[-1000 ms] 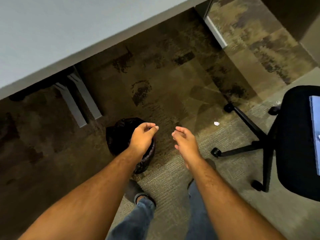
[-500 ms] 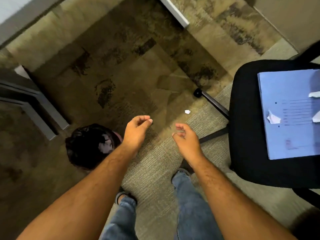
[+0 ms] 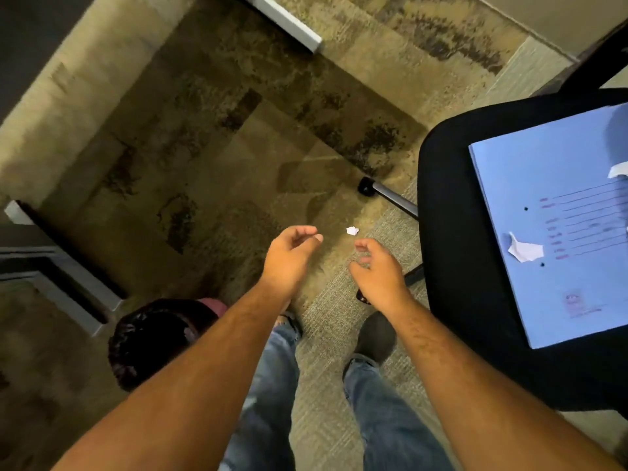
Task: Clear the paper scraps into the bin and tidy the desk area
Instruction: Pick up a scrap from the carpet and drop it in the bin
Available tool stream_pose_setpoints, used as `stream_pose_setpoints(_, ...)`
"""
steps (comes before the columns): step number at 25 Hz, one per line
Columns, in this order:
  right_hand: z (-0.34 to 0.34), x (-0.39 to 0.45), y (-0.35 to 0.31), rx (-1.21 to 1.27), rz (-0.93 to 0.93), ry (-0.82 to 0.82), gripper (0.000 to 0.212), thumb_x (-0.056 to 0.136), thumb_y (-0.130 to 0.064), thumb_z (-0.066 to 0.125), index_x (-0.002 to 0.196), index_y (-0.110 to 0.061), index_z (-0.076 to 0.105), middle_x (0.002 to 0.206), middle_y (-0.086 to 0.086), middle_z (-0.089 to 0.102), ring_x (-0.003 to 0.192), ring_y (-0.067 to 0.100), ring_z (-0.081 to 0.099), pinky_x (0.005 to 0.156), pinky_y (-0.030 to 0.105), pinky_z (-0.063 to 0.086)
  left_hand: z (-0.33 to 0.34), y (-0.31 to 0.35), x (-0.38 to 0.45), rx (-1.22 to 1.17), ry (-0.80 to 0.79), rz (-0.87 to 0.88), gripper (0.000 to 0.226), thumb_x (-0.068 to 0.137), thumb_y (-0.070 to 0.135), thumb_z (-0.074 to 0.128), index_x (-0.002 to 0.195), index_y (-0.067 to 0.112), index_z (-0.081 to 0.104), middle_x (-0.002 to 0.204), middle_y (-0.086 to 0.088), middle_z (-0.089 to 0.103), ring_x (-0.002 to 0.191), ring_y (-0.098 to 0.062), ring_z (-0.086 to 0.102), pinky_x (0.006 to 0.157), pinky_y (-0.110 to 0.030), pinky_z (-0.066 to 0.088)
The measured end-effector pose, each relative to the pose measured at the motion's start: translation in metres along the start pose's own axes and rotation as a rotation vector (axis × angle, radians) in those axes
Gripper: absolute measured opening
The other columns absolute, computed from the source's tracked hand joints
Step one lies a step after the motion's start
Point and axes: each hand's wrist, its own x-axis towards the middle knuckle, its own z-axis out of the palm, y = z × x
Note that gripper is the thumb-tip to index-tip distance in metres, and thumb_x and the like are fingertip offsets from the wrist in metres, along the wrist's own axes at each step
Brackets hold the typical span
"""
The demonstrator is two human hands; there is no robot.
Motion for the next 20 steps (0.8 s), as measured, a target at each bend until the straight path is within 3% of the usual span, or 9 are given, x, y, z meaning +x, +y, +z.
stream_pose_setpoints(5, 0.020, 0.076, 0.035, -0.011, 0.115, 0.040, 0.043, 0.093, -0.022, 0.069, 0.134, -0.025, 0.060, 0.136, 0.002, 0.059, 0.113, 0.023, 0.063, 0.098, 0.040, 0.054, 0.036, -0.016, 0.085, 0.139, -0.113, -0.013, 0.018, 0.095, 0.017, 0.073, 0.112, 0.010, 0.072, 0.089, 0.008, 0.069, 0.074, 0.003, 0.062, 0.063, -0.006, 0.045)
stream_pose_setpoints(10, 0.059, 0.152, 0.083, -0.049, 0.202, 0.060, 0.041, 0.091, -0.021, 0.071, 0.130, -0.022, 0.061, 0.129, 0.006, 0.060, 0.110, 0.025, 0.061, 0.091, 0.032, 0.050, 0.057, -0.047, 0.164, 0.271, -0.216, 0.005, 0.015, 0.094, 0.022, 0.075, 0.107, 0.019, 0.071, 0.092, 0.009, 0.068, 0.086, -0.007, 0.063, 0.078, -0.023, 0.049)
stream_pose_setpoints(12, 0.075, 0.179, 0.101, -0.073, 0.249, 0.053, 0.045, 0.090, -0.023, 0.072, 0.133, -0.022, 0.060, 0.130, 0.007, 0.060, 0.111, 0.026, 0.061, 0.087, 0.030, 0.048, 0.061, -0.058, 0.189, 0.329, -0.258, 0.009, 0.017, 0.094, 0.024, 0.076, 0.109, 0.020, 0.071, 0.103, 0.005, 0.069, 0.098, -0.012, 0.064, 0.090, -0.031, 0.051)
stream_pose_setpoints(14, 0.091, 0.207, 0.118, -0.098, 0.281, 0.036, 0.049, 0.090, -0.024, 0.072, 0.137, -0.022, 0.058, 0.130, 0.008, 0.061, 0.112, 0.028, 0.062, 0.085, 0.028, 0.046, 0.063, -0.067, 0.213, 0.395, -0.293, 0.020, 0.023, 0.094, 0.026, 0.075, 0.115, 0.019, 0.071, 0.121, 0.002, 0.069, 0.113, -0.012, 0.062, 0.097, -0.028, 0.048)
stream_pose_setpoints(20, 0.124, 0.282, 0.142, -0.224, 0.387, -0.092, 0.063, 0.090, -0.022, 0.072, 0.149, -0.018, 0.048, 0.145, 0.015, 0.052, 0.130, 0.036, 0.055, 0.101, 0.037, 0.052, 0.048, -0.079, 0.252, 0.430, -0.321, 0.024, 0.023, 0.095, 0.030, 0.073, 0.118, 0.025, 0.070, 0.131, 0.004, 0.065, 0.127, -0.009, 0.055, 0.100, -0.025, 0.040)
